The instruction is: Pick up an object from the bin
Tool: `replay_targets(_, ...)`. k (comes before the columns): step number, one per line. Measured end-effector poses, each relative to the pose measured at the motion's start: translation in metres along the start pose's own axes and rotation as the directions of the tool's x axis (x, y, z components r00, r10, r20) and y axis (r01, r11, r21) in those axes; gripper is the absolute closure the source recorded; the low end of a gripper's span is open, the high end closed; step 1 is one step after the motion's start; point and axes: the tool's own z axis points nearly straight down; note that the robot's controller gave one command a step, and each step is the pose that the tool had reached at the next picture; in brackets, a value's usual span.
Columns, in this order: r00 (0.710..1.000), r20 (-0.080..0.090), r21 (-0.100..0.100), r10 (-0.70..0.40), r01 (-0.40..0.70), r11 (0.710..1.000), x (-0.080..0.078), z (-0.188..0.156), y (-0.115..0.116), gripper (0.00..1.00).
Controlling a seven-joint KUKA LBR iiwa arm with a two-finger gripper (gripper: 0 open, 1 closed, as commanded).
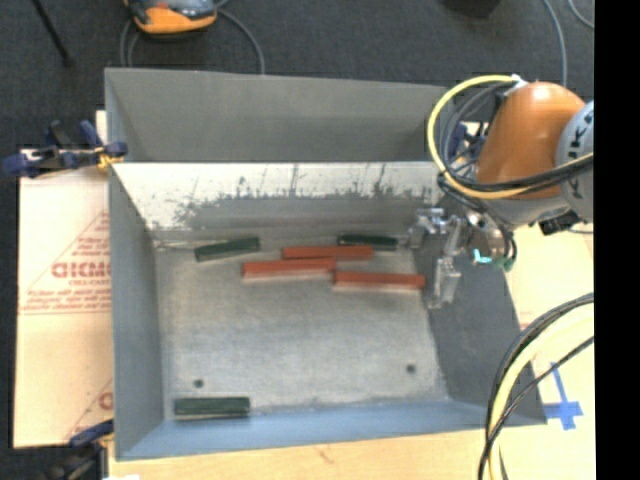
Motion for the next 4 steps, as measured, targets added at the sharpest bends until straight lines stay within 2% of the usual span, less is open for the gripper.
replay_targets(1, 1.000, 0.008, 0.002, -0.002, 0.002, 1.000, -0.002, -0.005, 0.000, 0.00)
replay_targets(2, 0.957, 0.008, -0.004, 0.290, -0.290, 0.957, -0.031, 0.065, 0.029, 1.00)
replay_targets(3, 0.958, 0.002, 0.001, 0.288, -0.288, 0.958, -0.028, 0.067, 0.028, 0.00)
replay_targets(4, 0.958, 0.005, 0.001, 0.286, -0.286, 0.958, -0.029, 0.066, 0.028, 1.00)
